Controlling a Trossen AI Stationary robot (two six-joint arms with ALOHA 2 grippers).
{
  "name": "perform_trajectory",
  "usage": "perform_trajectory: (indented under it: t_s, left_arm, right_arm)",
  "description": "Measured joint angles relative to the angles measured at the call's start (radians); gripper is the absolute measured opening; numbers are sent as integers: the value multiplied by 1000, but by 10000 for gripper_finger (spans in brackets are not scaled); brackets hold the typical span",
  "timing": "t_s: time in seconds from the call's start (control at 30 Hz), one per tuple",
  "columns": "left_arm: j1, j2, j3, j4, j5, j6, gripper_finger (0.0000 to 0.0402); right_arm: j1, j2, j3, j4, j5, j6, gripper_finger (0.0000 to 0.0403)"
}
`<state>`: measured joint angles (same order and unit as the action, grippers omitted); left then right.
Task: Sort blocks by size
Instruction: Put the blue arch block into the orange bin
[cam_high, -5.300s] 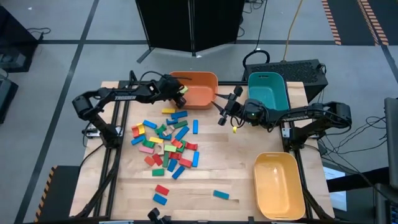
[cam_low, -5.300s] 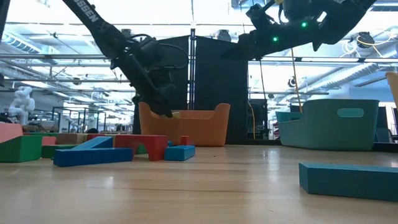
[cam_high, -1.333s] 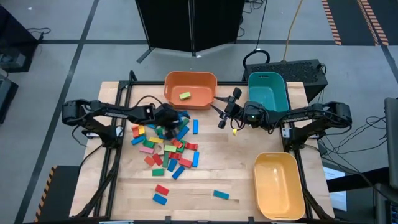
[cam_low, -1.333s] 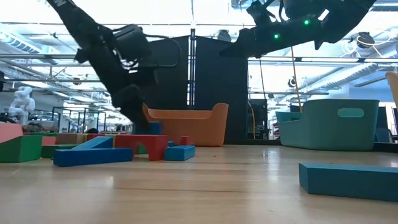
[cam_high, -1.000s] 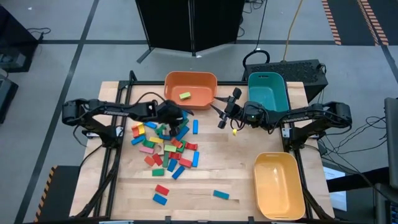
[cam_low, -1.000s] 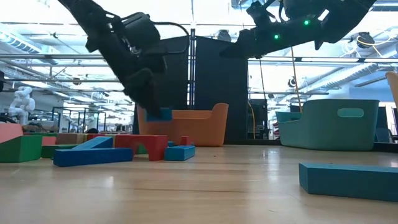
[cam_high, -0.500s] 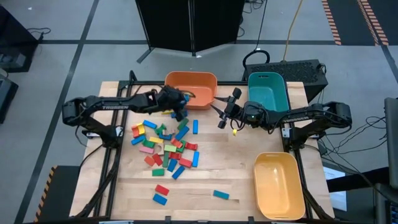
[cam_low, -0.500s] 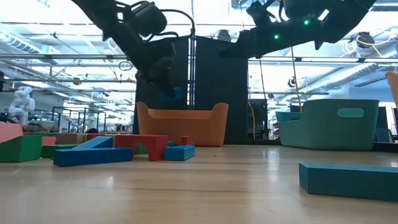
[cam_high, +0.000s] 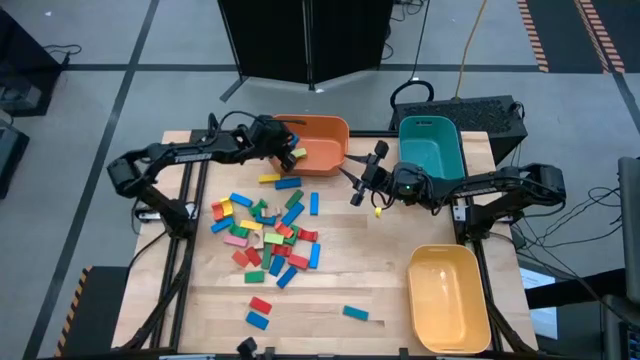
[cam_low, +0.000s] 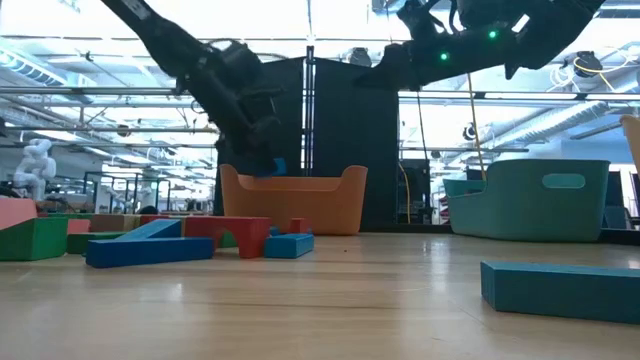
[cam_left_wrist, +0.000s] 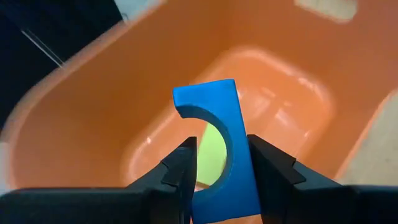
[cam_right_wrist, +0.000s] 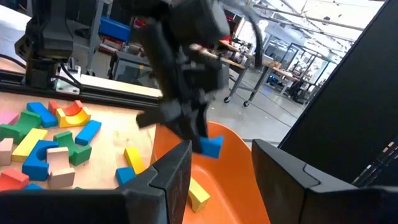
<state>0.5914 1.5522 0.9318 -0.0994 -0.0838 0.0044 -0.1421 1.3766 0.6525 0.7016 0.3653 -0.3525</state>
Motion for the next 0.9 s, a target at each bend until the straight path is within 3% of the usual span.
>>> perform_trajectory:
  t_s: [0.33,0.9]
  left_arm:
    - [4,142,45,10,2,3,121]
    - [10,163,46,19,2,1,121]
  right_arm:
    - [-1,0,0,1,0,-11,157]
    - [-1,0,0,-2,0,-11,157]
